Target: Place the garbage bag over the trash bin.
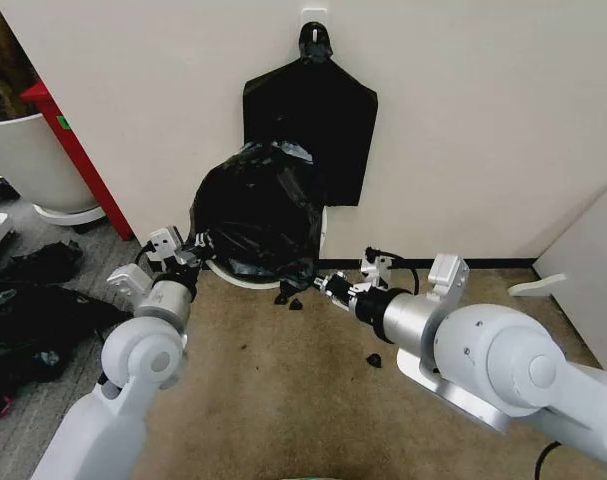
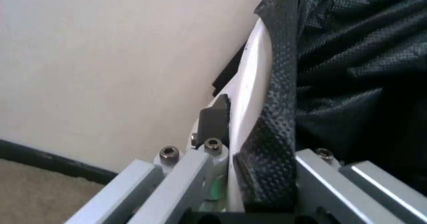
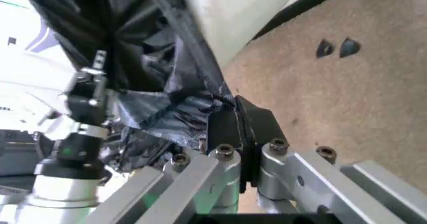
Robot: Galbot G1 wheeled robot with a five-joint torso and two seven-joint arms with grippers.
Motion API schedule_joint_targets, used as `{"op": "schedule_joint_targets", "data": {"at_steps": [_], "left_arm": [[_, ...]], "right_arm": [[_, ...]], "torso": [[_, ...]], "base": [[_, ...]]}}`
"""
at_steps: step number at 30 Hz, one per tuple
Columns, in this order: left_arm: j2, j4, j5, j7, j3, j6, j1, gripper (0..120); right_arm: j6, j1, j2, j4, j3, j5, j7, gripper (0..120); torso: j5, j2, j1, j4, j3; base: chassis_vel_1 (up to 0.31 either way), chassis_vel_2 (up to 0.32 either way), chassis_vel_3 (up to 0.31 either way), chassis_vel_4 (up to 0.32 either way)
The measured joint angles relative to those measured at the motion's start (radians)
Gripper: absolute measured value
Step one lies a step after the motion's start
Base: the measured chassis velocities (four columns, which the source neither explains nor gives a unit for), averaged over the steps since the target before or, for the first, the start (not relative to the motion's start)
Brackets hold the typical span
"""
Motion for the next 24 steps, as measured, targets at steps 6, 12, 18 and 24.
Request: {"op": "schedule_joint_targets", "data": {"at_steps": [6, 12, 18, 24], "left_arm": [[0.007, -0.012, -0.076, -0.019, -0.008, 0.009, -0.011, 1], [0.021, -0.03, -0.185, -0.039, -0.017, 0.017, -0.016, 1], [0.028, -0.04, -0.262, -0.067, -0.023, 0.024, -0.019, 1], [0.034, -0.058, -0.32, -0.089, -0.025, 0.051, -0.02, 1]], "right_arm": [[-0.023, -0.06, -0.016, -0.001, 0.013, -0.045, -0.046, 0], [-0.074, -0.124, -0.037, -0.001, 0.033, -0.078, -0.128, 0], [-0.133, -0.203, -0.046, -0.012, 0.037, -0.159, -0.257, 0], [-0.16, -0.233, -0.043, -0.032, 0.034, -0.246, -0.334, 0]], "torso": [[0.0, 0.0, 0.0, 0.0001, 0.0], [0.0, 0.0, 0.0, 0.0002, 0.0], [-0.0001, 0.0, 0.0, 0.0, 0.0], [-0.0001, 0.0, 0.0, 0.0001, 0.0]], "base": [[0.0, 0.0, 0.0, 0.0], [0.0, 0.0, 0.0, 0.0], [0.0, 0.0, 0.0, 0.0], [0.0, 0.0, 0.0, 0.0]]}}
